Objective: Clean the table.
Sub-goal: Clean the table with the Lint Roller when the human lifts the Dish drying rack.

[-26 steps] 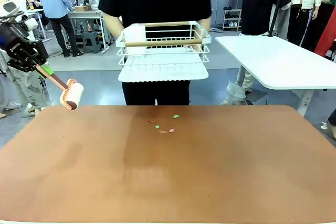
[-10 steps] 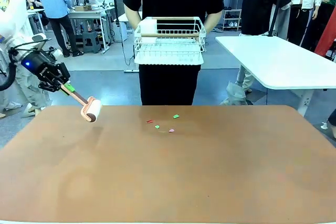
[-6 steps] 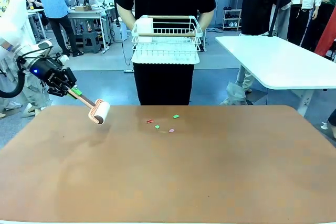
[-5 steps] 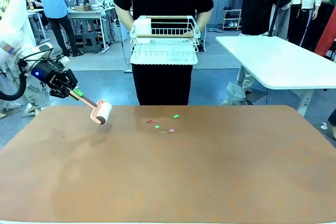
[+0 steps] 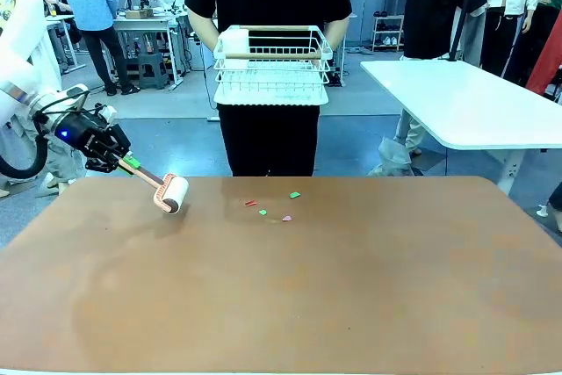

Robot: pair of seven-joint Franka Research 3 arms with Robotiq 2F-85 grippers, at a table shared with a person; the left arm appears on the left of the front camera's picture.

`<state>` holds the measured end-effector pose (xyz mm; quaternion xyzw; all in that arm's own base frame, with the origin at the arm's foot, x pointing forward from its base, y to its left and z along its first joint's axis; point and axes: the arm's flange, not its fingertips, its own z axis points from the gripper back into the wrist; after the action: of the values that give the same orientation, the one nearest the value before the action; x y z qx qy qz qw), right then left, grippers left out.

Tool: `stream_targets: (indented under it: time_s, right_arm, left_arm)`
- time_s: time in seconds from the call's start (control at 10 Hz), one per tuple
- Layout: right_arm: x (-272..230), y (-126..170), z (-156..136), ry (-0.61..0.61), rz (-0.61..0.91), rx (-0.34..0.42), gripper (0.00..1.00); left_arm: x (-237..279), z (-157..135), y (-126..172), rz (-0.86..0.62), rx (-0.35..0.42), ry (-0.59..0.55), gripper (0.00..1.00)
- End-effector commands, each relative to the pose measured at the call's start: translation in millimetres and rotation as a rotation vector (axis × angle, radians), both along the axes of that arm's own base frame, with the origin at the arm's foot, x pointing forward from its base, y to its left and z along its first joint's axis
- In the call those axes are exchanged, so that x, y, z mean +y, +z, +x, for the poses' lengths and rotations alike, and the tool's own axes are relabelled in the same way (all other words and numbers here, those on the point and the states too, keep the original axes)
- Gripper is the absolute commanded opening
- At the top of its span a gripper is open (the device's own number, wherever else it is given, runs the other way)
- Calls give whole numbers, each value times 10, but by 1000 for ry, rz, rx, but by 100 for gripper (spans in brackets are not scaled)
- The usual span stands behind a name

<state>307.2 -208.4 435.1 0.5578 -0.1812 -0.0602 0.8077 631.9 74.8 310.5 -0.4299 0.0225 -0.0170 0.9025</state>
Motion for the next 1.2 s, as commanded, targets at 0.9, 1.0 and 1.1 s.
stream_targets:
  time_s: [0.9,1.0,1.1]
  right_arm:
    - [0,39,-16,4,7,-14,100]
    - [0,39,-16,4,7,-14,100]
    - [0,39,-16,4,7,-14,100]
  left_arm:
    - [1,37,-155,-55,8,20,0]
    - [1,44,-160,-53,9,19,22]
    - [-11,86,-235,-82,-7,-19,22]
